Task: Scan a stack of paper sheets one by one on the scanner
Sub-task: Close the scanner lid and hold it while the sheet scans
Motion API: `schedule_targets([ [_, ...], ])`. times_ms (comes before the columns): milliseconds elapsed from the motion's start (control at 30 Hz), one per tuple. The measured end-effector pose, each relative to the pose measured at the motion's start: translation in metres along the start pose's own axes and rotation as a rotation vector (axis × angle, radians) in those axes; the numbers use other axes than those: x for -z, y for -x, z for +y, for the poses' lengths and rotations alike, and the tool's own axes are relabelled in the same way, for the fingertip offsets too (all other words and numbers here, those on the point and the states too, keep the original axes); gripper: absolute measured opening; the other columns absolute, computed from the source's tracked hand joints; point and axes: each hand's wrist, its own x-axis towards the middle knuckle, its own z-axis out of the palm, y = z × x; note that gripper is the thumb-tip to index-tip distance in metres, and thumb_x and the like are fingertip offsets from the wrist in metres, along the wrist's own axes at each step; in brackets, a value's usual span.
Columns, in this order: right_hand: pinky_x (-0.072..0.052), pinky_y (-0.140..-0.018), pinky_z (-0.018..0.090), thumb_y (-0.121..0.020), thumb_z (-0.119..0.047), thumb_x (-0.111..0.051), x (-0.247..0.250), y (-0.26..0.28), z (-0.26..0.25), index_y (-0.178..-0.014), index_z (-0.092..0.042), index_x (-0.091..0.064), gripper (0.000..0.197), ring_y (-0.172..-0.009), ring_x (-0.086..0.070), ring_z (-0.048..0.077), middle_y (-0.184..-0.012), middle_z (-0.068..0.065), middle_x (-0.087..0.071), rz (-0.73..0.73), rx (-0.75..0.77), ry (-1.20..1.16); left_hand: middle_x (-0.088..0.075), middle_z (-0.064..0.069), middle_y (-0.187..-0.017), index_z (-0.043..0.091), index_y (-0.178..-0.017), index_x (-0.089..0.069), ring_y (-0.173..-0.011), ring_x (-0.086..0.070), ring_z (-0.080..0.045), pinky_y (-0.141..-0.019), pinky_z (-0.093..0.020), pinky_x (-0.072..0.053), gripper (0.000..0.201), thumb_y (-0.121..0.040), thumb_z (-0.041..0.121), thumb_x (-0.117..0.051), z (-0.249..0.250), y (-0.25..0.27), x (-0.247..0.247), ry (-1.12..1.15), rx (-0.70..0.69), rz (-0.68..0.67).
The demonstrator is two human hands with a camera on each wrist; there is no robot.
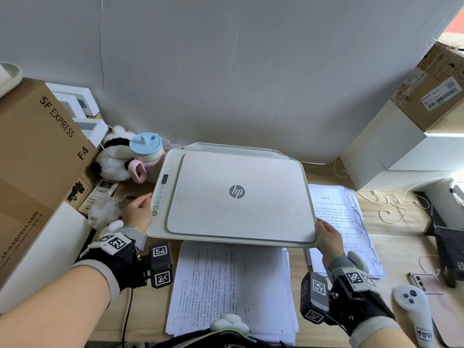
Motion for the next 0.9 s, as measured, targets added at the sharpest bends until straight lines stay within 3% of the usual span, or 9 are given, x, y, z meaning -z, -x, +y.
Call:
schedule_targets([
  [200,-0.046,-0.088,0.038,-0.096,-0.011,-0.040,0.000,0.001,0.000,-0.116,-0.009,-0.064,0.031,-0.096,-0.054,0.022,-0.105,0.006,-0.062,0.004,-0.009,0.024,-0.065,-0.010,-0.119,0.010,-0.116,-0.066,-0.111,-0.058,-0.030,-0.095,-0.034,-0.044,0.030,-0.095,0.014,-0.046,0.004,0.003,0.001,0.015,0.038,0.005],
  [300,-0.046,-0.086,0.036,-0.096,-0.011,-0.040,0.001,0.001,-0.002,-0.115,-0.009,-0.064,0.030,-0.095,-0.054,0.022,-0.105,0.006,-0.062,-0.001,-0.019,0.027,-0.068,-0.010,-0.116,0.012,-0.109,-0.070,-0.105,-0.062,-0.029,-0.097,-0.038,-0.048,0.026,-0.091,0.013,-0.051,0.007,-0.002,0.003,0.061,0.106,-0.014],
  [400,-0.047,-0.080,0.032,-0.096,-0.012,-0.041,0.003,0.002,-0.005,-0.116,-0.008,-0.064,0.031,-0.095,-0.055,0.022,-0.106,0.007,-0.062,-0.017,-0.048,0.029,-0.067,-0.011,-0.109,0.006,-0.109,-0.068,-0.093,-0.060,-0.025,-0.085,-0.031,-0.047,0.028,-0.087,-0.001,-0.053,0.019,-0.004,0.005,0.081,0.131,-0.006],
  [467,-0.046,-0.074,0.027,-0.097,-0.011,-0.041,0.004,0.004,-0.008,-0.115,-0.010,-0.063,0.029,-0.094,-0.054,0.022,-0.105,0.007,-0.061,-0.033,-0.070,0.010,-0.066,-0.011,-0.109,0.007,-0.108,-0.068,-0.097,-0.060,-0.027,-0.084,-0.030,-0.045,0.032,-0.086,-0.004,-0.048,0.029,-0.001,0.006,0.039,0.068,0.071],
  [533,-0.046,-0.070,0.025,-0.096,-0.007,-0.042,0.007,0.007,-0.014,-0.118,-0.012,-0.061,0.029,-0.091,-0.055,0.022,-0.104,0.007,-0.061,-0.065,-0.093,-0.011,-0.065,-0.008,-0.099,0.008,-0.103,-0.069,-0.090,-0.059,-0.026,-0.075,-0.028,-0.046,0.031,-0.087,-0.002,-0.045,0.042,0.005,0.006,-0.021,-0.017,0.100],
  [600,-0.046,-0.065,0.026,-0.093,-0.001,-0.044,0.010,0.007,-0.021,-0.119,-0.014,-0.058,0.033,-0.081,-0.057,0.019,-0.099,0.009,-0.062,-0.101,-0.101,-0.020,-0.064,-0.010,-0.092,0.007,-0.098,-0.068,-0.072,-0.057,-0.022,-0.060,-0.024,-0.043,0.026,-0.088,-0.002,-0.045,0.050,0.008,0.000,0.039,-0.045,0.011],
  [733,-0.045,-0.064,0.026,-0.089,0.004,-0.043,0.013,0.008,-0.031,-0.120,-0.014,-0.060,0.039,-0.076,-0.053,0.016,-0.093,0.006,-0.061,-0.115,-0.079,-0.018,-0.053,-0.007,-0.074,0.010,-0.079,-0.057,-0.057,-0.048,-0.018,-0.046,-0.017,-0.042,0.024,-0.093,-0.001,-0.041,0.062,0.014,-0.015,0.049,0.042,-0.198],
  [800,-0.044,-0.063,0.026,-0.092,0.000,-0.042,0.012,0.011,-0.035,-0.118,-0.013,-0.061,0.035,-0.083,-0.053,0.019,-0.094,0.005,-0.060,-0.125,-0.077,-0.027,-0.049,-0.004,-0.067,0.016,-0.070,-0.051,-0.055,-0.046,-0.018,-0.050,-0.020,-0.043,0.028,-0.092,0.002,-0.043,0.064,0.012,-0.020,-0.032,0.097,-0.251],
  [900,-0.045,-0.066,0.027,-0.095,-0.005,-0.040,0.013,0.013,-0.039,-0.120,-0.011,-0.059,0.032,-0.097,-0.052,0.023,-0.109,0.008,-0.057,-0.116,-0.094,-0.061,-0.046,-0.007,-0.065,0.013,-0.071,-0.047,-0.053,-0.042,-0.019,-0.055,-0.024,-0.036,0.022,-0.090,0.005,-0.042,0.069,0.008,-0.024,-0.091,0.220,-0.283],
])
